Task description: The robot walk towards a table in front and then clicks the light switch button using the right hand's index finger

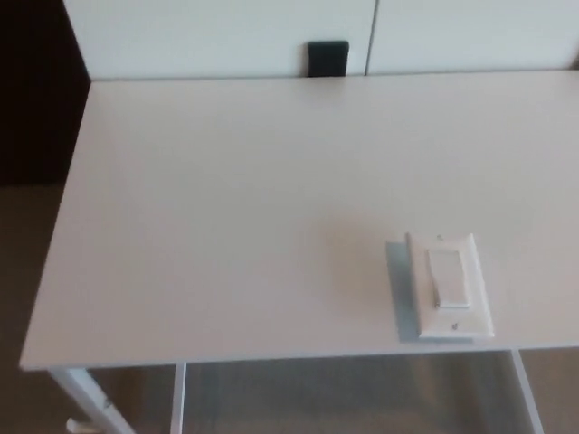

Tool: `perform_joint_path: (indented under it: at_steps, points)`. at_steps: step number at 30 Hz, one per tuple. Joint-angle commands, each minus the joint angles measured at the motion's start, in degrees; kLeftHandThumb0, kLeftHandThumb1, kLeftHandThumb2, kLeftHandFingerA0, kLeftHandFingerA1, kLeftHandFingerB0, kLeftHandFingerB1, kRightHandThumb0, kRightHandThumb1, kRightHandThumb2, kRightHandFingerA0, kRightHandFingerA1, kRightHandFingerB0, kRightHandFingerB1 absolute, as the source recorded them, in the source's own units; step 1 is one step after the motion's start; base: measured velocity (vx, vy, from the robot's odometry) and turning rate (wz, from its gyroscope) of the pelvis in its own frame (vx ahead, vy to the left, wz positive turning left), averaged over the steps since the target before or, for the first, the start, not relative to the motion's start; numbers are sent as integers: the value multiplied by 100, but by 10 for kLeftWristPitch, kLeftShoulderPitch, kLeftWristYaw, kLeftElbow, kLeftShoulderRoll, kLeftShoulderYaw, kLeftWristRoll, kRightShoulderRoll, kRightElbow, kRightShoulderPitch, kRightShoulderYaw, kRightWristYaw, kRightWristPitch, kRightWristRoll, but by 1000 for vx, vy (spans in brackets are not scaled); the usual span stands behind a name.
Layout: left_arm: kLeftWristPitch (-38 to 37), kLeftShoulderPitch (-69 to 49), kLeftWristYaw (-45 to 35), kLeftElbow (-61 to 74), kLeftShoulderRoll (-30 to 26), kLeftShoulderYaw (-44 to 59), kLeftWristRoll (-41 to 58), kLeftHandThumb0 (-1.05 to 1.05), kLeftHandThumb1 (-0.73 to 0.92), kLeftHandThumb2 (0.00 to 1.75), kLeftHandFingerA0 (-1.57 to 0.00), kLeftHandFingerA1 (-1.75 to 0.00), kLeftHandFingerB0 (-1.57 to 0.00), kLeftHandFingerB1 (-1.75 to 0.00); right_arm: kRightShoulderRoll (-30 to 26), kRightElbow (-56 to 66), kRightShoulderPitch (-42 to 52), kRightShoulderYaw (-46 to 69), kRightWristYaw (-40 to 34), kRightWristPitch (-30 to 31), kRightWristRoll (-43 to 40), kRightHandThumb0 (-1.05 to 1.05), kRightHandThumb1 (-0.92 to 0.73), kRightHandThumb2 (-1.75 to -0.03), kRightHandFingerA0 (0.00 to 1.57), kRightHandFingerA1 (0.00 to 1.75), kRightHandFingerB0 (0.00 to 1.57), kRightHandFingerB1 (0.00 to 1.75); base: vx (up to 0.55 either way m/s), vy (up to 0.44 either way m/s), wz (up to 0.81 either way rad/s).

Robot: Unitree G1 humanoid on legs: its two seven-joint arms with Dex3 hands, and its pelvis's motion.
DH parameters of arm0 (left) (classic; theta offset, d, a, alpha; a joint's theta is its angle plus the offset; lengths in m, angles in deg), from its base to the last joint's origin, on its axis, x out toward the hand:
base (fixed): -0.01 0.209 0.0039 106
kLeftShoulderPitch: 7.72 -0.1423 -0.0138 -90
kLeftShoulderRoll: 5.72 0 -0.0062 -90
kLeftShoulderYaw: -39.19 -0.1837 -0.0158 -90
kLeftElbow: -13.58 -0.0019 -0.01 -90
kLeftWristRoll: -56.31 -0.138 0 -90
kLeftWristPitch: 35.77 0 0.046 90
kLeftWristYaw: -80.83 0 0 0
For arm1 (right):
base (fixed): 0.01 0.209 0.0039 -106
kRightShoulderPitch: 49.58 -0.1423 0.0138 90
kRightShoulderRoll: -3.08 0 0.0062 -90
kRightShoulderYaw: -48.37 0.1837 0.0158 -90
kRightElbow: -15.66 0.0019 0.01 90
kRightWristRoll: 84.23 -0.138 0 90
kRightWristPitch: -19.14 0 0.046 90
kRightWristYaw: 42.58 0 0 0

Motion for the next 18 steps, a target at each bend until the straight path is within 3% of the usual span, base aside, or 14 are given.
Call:
perform_joint_path:
  at_steps: [1,2,3,4,5,12,13,18]
  points:
    - [23,-23,-6,51,13,-21,8,-9,52,93,-23,-55,-16,-50,-5,15,8,2,-5,-1,-2,-65,-42,-86,68,63,51,54,113,-328,26]
    - [21,-29,-7,57,15,-28,6,-9,52,93,-23,-55,-16,-50,-4,17,8,2,-5,-1,-3,-65,-42,-86,68,63,51,54,71,-181,-9]
    - [27,-33,-3,66,20,-34,5,-9,51,93,-24,-55,-16,-50,-4,19,9,2,-4,-1,-3,-65,-54,-57,74,53,57,42,89,-139,0]
    - [28,-36,-3,71,25,-40,7,-9,51,93,-24,-55,-16,-50,-5,26,12,3,-2,2,-5,-65,-42,-86,68,63,50,54,55,-122,-2]
    - [38,-42,-3,81,30,-44,13,-9,52,93,-22,-55,-14,-50,-4,33,15,2,-4,6,-4,-64,-54,-57,74,53,57,41,0,0,0]
    - [37,-100,4,134,58,-106,2,-13,53,94,-21,-54,-12,-49,-3,45,19,2,-3,14,-6,-64,-53,-57,77,51,56,39,31,52,-7]
    - [39,-104,5,137,59,-111,2,-18,73,65,-29,-45,-18,-37,-3,47,20,1,-4,12,-4,-64,-53,-58,77,51,55,39,-87,157,10]
    - [34,-110,7,134,55,-124,0,-17,74,65,-28,-45,-18,-37,-2,55,24,-3,-6,13,0,-63,-54,-57,77,51,56,39,36,136,13]
